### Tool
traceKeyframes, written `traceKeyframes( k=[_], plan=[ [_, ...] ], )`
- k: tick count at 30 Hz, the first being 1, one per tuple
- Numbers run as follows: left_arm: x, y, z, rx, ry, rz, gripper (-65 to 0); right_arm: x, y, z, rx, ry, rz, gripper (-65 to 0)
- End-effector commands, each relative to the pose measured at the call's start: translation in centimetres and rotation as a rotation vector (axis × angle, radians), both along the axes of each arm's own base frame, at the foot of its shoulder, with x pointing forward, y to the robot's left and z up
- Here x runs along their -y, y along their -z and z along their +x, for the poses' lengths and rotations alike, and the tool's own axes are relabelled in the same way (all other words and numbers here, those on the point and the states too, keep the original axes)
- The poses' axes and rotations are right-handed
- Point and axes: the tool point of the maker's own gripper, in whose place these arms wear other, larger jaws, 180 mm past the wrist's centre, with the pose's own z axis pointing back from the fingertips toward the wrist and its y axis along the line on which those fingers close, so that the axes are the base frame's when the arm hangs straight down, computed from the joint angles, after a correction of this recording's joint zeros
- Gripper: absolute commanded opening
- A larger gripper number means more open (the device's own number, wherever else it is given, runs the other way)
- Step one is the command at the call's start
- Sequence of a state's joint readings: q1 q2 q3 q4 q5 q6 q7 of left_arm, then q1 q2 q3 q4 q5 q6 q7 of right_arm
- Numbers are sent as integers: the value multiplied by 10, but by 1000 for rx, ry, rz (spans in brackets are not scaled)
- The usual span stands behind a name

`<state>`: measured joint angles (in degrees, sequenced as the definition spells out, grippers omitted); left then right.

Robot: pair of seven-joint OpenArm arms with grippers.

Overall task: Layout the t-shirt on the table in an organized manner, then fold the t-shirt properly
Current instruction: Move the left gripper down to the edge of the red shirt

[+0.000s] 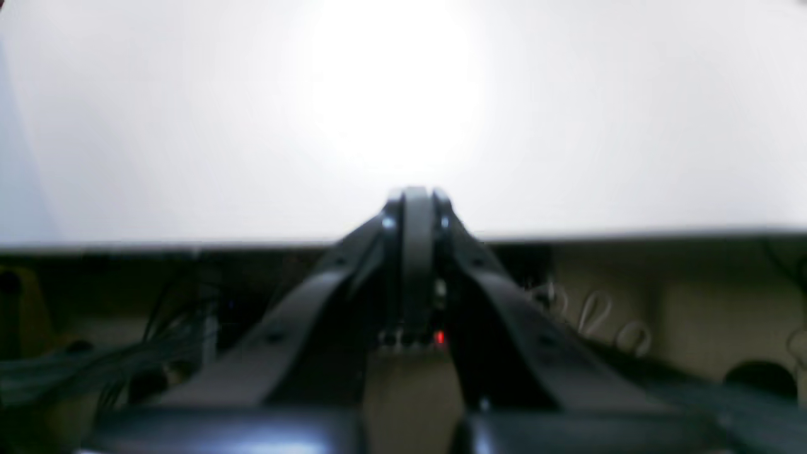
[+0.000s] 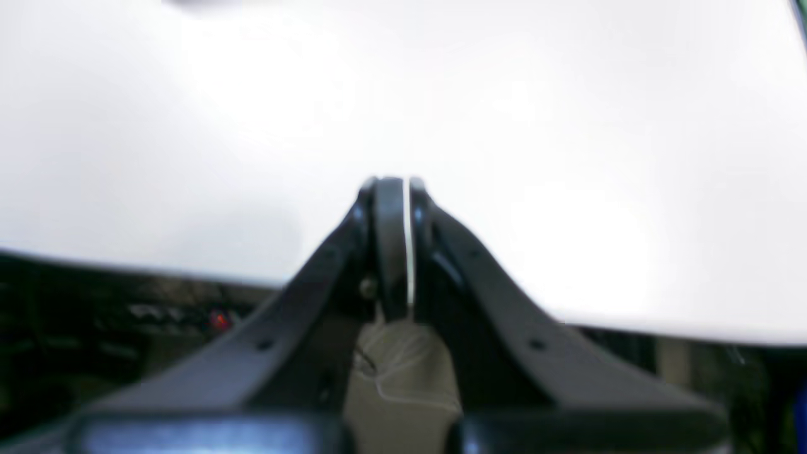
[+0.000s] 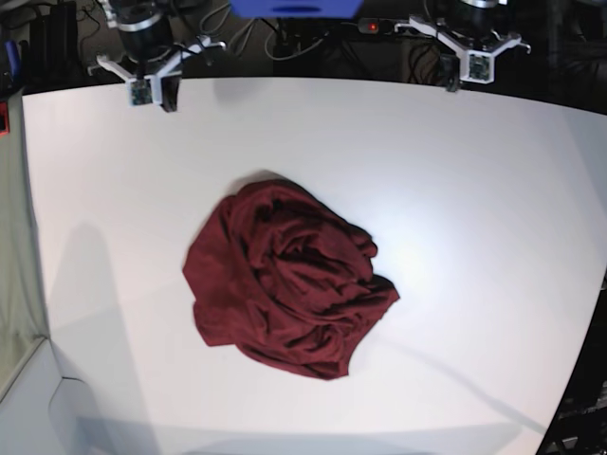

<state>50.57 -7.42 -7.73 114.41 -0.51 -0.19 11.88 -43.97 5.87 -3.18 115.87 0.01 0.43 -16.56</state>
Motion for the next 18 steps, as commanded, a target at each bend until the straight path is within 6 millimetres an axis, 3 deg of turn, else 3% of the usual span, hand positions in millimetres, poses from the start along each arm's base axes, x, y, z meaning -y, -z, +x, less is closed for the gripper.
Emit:
traceKeyframes(
  k=[1, 7, 14, 16, 18],
  plan=[
    [2, -12, 8, 53, -12, -12, -649, -2, -12, 12, 56, -11, 3, -650],
    [4, -25, 37, 140, -53, -66, -646, -32, -28, 42, 143, -71, 57, -650],
    [6, -52, 83, 276, -72, -132, -641, -51, -23, 52, 87, -113, 76, -650],
    [5, -62, 97, 321, -71, -135, -590, -53, -23, 57, 76, -120, 73, -650],
    [5, -72, 111, 364, -69, -138, -477, -52, -25, 65, 77, -121, 64, -625]
  ],
)
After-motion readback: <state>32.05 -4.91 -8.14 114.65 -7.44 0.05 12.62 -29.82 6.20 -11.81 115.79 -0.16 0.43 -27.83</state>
